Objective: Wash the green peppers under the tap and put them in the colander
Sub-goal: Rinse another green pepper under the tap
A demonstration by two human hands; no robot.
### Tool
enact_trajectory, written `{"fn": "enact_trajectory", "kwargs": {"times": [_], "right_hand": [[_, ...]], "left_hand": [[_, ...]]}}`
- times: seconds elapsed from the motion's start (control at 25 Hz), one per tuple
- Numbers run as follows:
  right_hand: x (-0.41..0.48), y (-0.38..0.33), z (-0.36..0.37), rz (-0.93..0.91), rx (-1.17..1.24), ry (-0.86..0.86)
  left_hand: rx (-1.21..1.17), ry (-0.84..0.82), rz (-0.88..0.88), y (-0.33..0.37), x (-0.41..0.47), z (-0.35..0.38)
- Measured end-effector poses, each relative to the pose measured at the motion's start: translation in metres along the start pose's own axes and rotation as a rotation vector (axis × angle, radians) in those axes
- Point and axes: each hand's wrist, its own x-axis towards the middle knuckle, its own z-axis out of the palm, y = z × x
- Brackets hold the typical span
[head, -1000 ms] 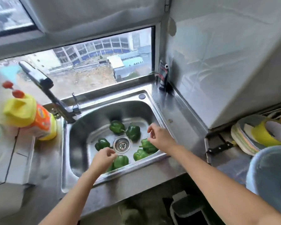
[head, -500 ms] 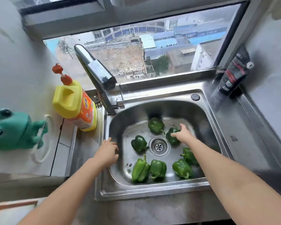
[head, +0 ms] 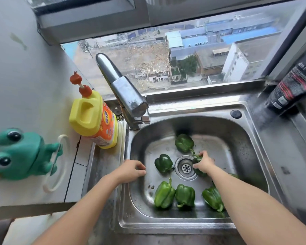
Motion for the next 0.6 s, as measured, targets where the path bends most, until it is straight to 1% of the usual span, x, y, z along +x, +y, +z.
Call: {"fn": "enact_trajectory", "kwargs": {"times": [0.08,0.2,0.24,0.28,0.32,0.36,0.44,0.52,0.56,0.6], "right_hand": [[0.003,0.0,-0.003,0.02,0.035,-0.007],[-0.008,-0.001,-0.019,0.034,0.181,0.001],[-0.017,-0.004,-0.027,-0.01,0.228,0.008],[-0.029,-0.01,-0.035,-0.083,0.259,0.007],[-0.042,-0.017,-0.042,-0.178,0.281,0.004],[-0.057,-0.026,-0.047,-0.273,0.291,0.0],[-0.095,-0.044,-0.054,-0.496,0.287,-0.013],[-0.129,-0.058,-0.058,-0.68,0.275,-0.07],[-0.143,-0.063,-0.06,-0.758,0.245,-0.12],[-0.152,-0.07,-0.063,-0.822,0.212,-0.191]], "left_hand": [[-0.089,0.028,-0.035,0.003,0.001,0.0],[-0.177,0.127,-0.09,0.015,0.003,0.005],[-0.29,0.175,-0.091,0.022,0.001,0.007],[-0.48,0.205,-0.085,0.031,0.0,0.008],[-0.708,0.2,-0.078,0.042,-0.002,0.01],[-0.914,0.155,-0.081,0.053,-0.005,0.012],[-1.226,-0.024,-0.096,0.078,-0.014,0.016],[-1.418,-0.208,-0.073,0.098,-0.021,0.018],[-1.488,-0.246,-0.058,0.106,-0.024,0.017],[-1.543,-0.244,-0.06,0.111,-0.027,0.015]]}}
